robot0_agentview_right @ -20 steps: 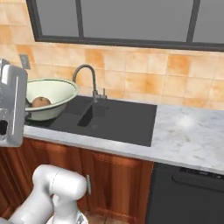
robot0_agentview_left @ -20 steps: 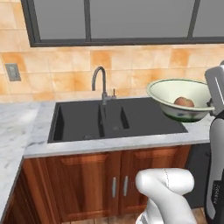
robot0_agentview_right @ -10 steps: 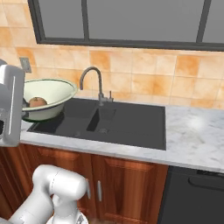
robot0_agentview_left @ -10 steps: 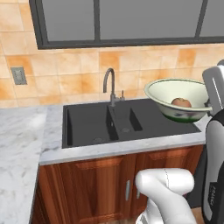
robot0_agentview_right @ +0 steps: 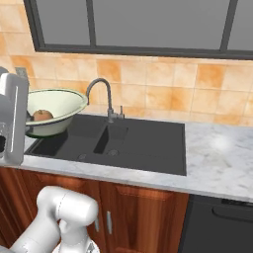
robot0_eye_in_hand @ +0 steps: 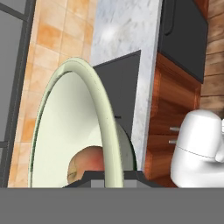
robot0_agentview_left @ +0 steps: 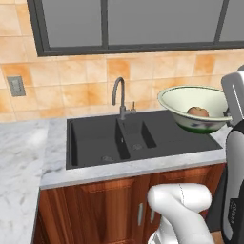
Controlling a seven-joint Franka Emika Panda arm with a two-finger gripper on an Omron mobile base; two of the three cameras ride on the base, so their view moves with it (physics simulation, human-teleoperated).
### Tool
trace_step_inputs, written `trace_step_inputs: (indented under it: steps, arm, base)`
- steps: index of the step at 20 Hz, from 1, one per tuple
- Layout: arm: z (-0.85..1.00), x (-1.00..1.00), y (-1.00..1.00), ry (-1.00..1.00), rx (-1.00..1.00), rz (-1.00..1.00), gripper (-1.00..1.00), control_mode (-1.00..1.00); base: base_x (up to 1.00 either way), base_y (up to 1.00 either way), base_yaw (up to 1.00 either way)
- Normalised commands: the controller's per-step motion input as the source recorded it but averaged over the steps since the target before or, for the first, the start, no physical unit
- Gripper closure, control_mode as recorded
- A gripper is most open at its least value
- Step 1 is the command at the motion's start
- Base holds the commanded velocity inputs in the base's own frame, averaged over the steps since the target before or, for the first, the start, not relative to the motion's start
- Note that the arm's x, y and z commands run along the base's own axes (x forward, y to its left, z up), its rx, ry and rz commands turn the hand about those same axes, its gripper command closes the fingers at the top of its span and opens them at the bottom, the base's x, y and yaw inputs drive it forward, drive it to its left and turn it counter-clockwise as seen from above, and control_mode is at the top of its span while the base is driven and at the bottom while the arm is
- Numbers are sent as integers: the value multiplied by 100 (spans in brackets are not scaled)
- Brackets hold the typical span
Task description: Pick the peach from the cabinet and place it in the bowl. Then pick the bowl and place it in the sink. Then turn on the sink facuet.
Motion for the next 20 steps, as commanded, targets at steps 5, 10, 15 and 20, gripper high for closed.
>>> trace_step_inputs:
  steps: [5,10,15,20]
  arm:
    - [0,0,0,0,0,0,100,100]
    - [0,0,0,0,0,0,100,100]
    - [0,0,0,0,0,0,100,100]
    - [0,0,0,0,0,0,100,100]
  base:
    - [39,16,0]
    - [37,19,8]
    - [28,12,19]
    - [42,1,17]
